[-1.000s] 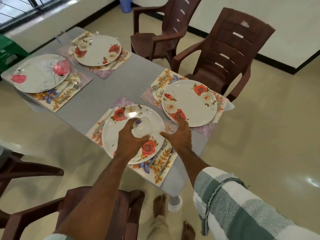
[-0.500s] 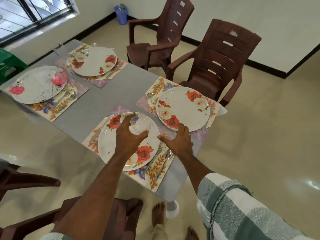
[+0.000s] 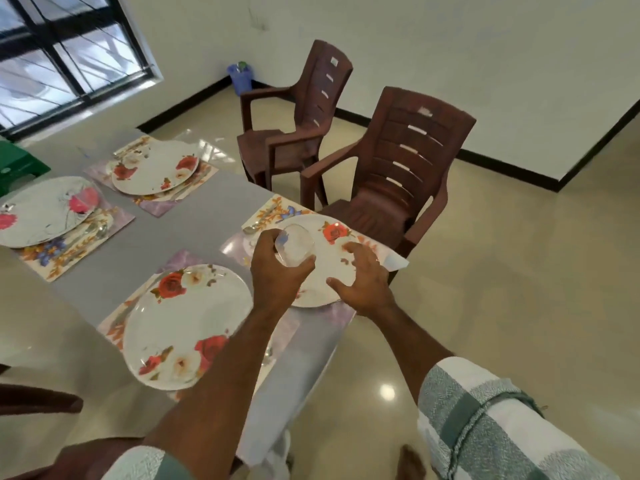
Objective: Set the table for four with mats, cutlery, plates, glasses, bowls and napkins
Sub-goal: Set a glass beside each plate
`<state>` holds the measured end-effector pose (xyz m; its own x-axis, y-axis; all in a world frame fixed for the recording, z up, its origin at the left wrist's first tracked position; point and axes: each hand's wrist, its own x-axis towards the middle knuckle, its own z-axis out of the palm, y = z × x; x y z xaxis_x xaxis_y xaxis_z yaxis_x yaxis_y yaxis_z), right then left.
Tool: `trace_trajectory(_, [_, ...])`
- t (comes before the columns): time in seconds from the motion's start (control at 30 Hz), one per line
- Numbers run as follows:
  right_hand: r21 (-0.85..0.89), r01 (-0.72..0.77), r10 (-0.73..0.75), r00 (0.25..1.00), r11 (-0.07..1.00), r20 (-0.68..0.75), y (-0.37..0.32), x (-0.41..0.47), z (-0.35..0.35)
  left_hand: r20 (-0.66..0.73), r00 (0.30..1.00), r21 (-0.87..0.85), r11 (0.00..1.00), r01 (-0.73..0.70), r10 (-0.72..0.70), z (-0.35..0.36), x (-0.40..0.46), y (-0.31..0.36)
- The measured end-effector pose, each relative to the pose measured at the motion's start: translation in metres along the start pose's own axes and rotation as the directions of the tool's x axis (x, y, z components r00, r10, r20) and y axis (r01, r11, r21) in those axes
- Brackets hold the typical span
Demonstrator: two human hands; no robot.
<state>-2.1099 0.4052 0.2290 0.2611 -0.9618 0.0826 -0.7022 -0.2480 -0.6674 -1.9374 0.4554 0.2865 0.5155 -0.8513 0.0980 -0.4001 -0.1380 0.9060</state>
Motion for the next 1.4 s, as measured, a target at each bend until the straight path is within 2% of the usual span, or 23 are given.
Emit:
trace_trajectory(0.1, [0.044, 0.085, -0.089, 0.992, 0.995, 0.085, 0.036, 0.014, -0.036, -0.052, 0.995, -0.037, 0.996, 0.085, -0.087, 0.057, -0.014, 0.015])
trace_trajectory(0.2, [0.07, 0.158, -0.167, 0.975, 0.985, 0.148, 0.065, 0.026, -0.076, -0.131, 0.987, 0.0, 0.996, 0.095, -0.094, 0.109, -0.026, 0.036])
trace_trajectory(0.33, [0.051, 0.212, -0.218, 0.945, 0.976, 0.244, 0.084, 0.05, -0.113, -0.17, 0.974, -0.001, 0.988, 0.152, -0.15, 0.153, -0.027, 0.062])
trace_trajectory(0.5, [0.086, 0.269, -0.282, 0.91, 0.959, 0.303, 0.103, 0.1, -0.116, -0.174, 0.956, -0.093, 0.97, 0.224, -0.238, 0.185, -0.004, 0.079])
trace_trajectory(0.7, [0.129, 0.356, -0.378, 0.844, 0.925, 0.381, 0.117, 0.179, -0.098, -0.267, 0.909, -0.172, 0.944, 0.281, -0.319, 0.225, 0.04, 0.084])
trace_trajectory(0.9, [0.167, 0.387, -0.418, 0.776, 0.907, 0.472, 0.12, 0.255, -0.097, -0.237, 0.889, -0.185, 0.916, 0.356, -0.393, 0.255, 0.093, 0.076])
trace_trajectory(0.97, [0.204, 0.396, -0.442, 0.733, 0.895, 0.517, 0.111, 0.277, -0.095, -0.262, 0.875, -0.124, 0.913, 0.388, -0.407, 0.254, 0.102, 0.072])
trace_trajectory(1.07, [0.248, 0.412, -0.475, 0.656, 0.877, 0.587, 0.098, 0.308, -0.079, -0.336, 0.843, -0.156, 0.907, 0.391, -0.421, 0.241, 0.107, 0.061])
trace_trajectory(1.17, [0.269, 0.473, -0.526, 0.577, 0.839, 0.624, 0.088, 0.341, -0.049, -0.533, 0.703, -0.178, 0.875, 0.45, -0.47, 0.227, 0.103, 0.039])
trace_trajectory(1.27, [0.3, 0.519, -0.564, 0.48, 0.8, 0.672, 0.072, 0.367, -0.024, -0.619, 0.598, -0.158, 0.826, 0.541, -0.51, 0.22, 0.094, 0.02])
trace_trajectory(1.33, [0.341, 0.556, -0.601, 0.392, 0.758, 0.697, 0.059, 0.383, -0.007, -0.667, 0.559, -0.091, 0.798, 0.595, -0.493, 0.218, 0.088, 0.011])
trace_trajectory(1.4, [0.386, 0.58, -0.634, 0.316, 0.718, 0.706, 0.047, 0.398, 0.01, -0.669, 0.554, -0.018, 0.756, 0.654, -0.495, 0.217, 0.085, 0.004])
